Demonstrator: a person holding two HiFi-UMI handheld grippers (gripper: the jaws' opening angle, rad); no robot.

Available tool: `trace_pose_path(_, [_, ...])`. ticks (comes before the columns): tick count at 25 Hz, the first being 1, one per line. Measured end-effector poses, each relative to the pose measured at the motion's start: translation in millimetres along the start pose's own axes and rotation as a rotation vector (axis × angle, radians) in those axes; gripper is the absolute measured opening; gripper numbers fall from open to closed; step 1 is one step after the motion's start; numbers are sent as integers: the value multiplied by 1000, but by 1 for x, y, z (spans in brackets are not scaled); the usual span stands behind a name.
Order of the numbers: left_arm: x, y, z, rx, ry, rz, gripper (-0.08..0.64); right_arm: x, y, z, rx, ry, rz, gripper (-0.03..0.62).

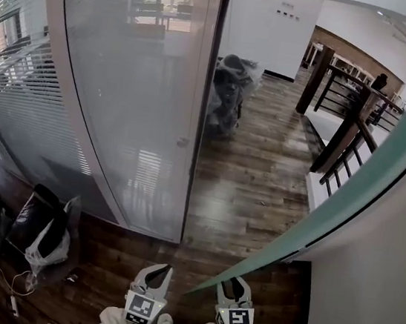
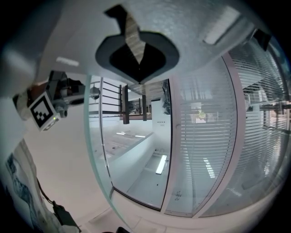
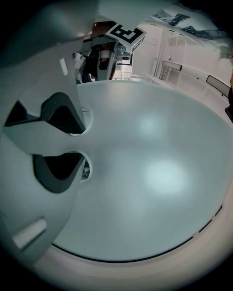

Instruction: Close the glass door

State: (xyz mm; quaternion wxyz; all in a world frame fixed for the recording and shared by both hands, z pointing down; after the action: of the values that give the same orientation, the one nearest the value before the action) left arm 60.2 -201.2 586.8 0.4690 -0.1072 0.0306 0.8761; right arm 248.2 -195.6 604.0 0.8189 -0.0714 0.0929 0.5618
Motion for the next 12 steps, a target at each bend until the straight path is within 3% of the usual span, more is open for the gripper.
trace_pose_path(12, [17,0,17,3,26,35,3,-19,-1,-4,16,-21,40,133])
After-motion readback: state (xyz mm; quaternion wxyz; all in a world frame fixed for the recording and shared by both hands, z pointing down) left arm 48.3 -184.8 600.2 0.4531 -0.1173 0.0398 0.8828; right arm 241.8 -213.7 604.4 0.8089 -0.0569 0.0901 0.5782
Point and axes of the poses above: the fingertips, and each gripper's own axes: x backward along the fingers, y to its left, z out of its underside, the point moved 3 cm from there along x, backward along the fingers
